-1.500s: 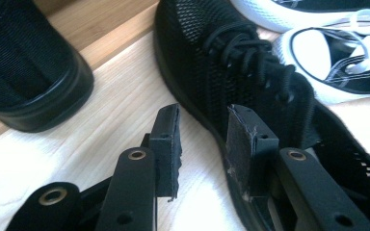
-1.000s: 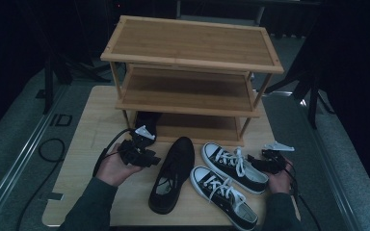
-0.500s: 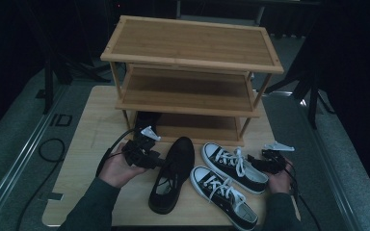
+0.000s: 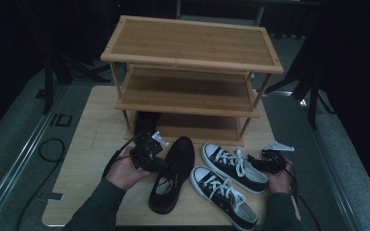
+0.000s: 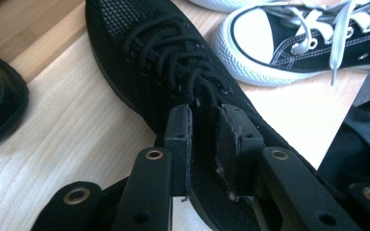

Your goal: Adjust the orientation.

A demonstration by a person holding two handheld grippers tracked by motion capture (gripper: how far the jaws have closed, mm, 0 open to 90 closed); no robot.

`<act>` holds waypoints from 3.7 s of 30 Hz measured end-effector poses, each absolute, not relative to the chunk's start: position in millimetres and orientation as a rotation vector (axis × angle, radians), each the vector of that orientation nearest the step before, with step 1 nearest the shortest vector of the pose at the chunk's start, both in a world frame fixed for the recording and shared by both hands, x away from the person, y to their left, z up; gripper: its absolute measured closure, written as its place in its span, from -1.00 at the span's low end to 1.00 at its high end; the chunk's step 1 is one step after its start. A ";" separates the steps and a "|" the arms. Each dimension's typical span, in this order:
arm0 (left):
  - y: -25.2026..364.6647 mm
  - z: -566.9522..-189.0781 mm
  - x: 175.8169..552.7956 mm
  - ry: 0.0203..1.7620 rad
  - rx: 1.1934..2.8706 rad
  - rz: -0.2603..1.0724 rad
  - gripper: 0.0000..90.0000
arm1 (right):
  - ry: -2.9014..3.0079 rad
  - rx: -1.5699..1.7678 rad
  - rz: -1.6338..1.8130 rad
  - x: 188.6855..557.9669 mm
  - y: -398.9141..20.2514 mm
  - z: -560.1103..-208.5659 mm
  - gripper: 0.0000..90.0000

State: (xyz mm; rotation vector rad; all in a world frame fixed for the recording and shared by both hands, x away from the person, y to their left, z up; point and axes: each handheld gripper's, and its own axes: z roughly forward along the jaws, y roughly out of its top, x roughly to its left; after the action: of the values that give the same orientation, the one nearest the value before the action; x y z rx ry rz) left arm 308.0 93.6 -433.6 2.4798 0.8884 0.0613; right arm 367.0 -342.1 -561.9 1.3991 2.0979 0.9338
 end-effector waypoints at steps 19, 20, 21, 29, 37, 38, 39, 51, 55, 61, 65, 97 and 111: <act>79.1 -451.7 313.0 0.948 2.591 0.135 0.74 | 2.098 1.400 0.935 367.0 -342.1 -561.9 -0.37; 80.0 -450.8 312.5 0.948 2.593 0.139 0.81 | 2.098 1.400 0.935 367.0 -342.1 -561.9 -0.37; 81.8 -449.7 312.5 0.948 2.599 0.142 0.86 | 2.098 1.400 0.935 367.0 -342.2 -561.9 -0.37; 100.0 -446.9 316.8 0.975 2.612 0.161 0.92 | 2.098 1.400 0.936 367.0 -342.3 -561.9 -0.37; 95.7 -450.0 315.4 0.958 2.628 0.190 0.91 | 2.099 1.398 0.931 366.9 -342.0 -561.9 -0.37; 95.3 -450.4 315.7 0.958 2.631 0.199 0.90 | 2.099 1.399 0.931 366.9 -342.0 -561.9 -0.37; 94.7 -450.8 315.8 0.959 2.633 0.201 0.90 | 2.098 1.399 0.931 366.9 -342.0 -561.9 -0.37; 96.1 -461.3 327.4 1.037 2.571 0.109 0.92 | 2.098 1.400 0.935 367.0 -342.2 -561.9 -0.37; 100.2 -461.2 329.8 1.067 2.530 0.081 0.93 | 2.098 1.400 0.935 367.0 -342.1 -561.9 -0.37; 107.4 -459.6 334.5 1.121 2.458 0.058 0.93 | 2.098 1.400 0.935 367.0 -342.2 -561.9 -0.37; 110.3 -456.5 337.9 1.167 2.409 0.097 0.93 | 2.098 1.400 0.935 367.0 -342.2 -561.9 -0.37; 101.4 -462.9 398.4 1.481 2.066 0.470 0.91 | 2.098 1.401 0.938 367.1 -342.5 -561.9 -0.37; 112.9 -458.6 390.3 1.409 2.133 0.431 0.53 | 2.100 1.398 0.937 367.0 -342.3 -562.1 -0.37</act>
State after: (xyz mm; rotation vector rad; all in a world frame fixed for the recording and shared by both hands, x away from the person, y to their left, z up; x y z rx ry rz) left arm 390.3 112.9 -458.6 2.1332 1.4092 0.4310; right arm 367.0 -342.3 -562.1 1.3977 2.1002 0.9365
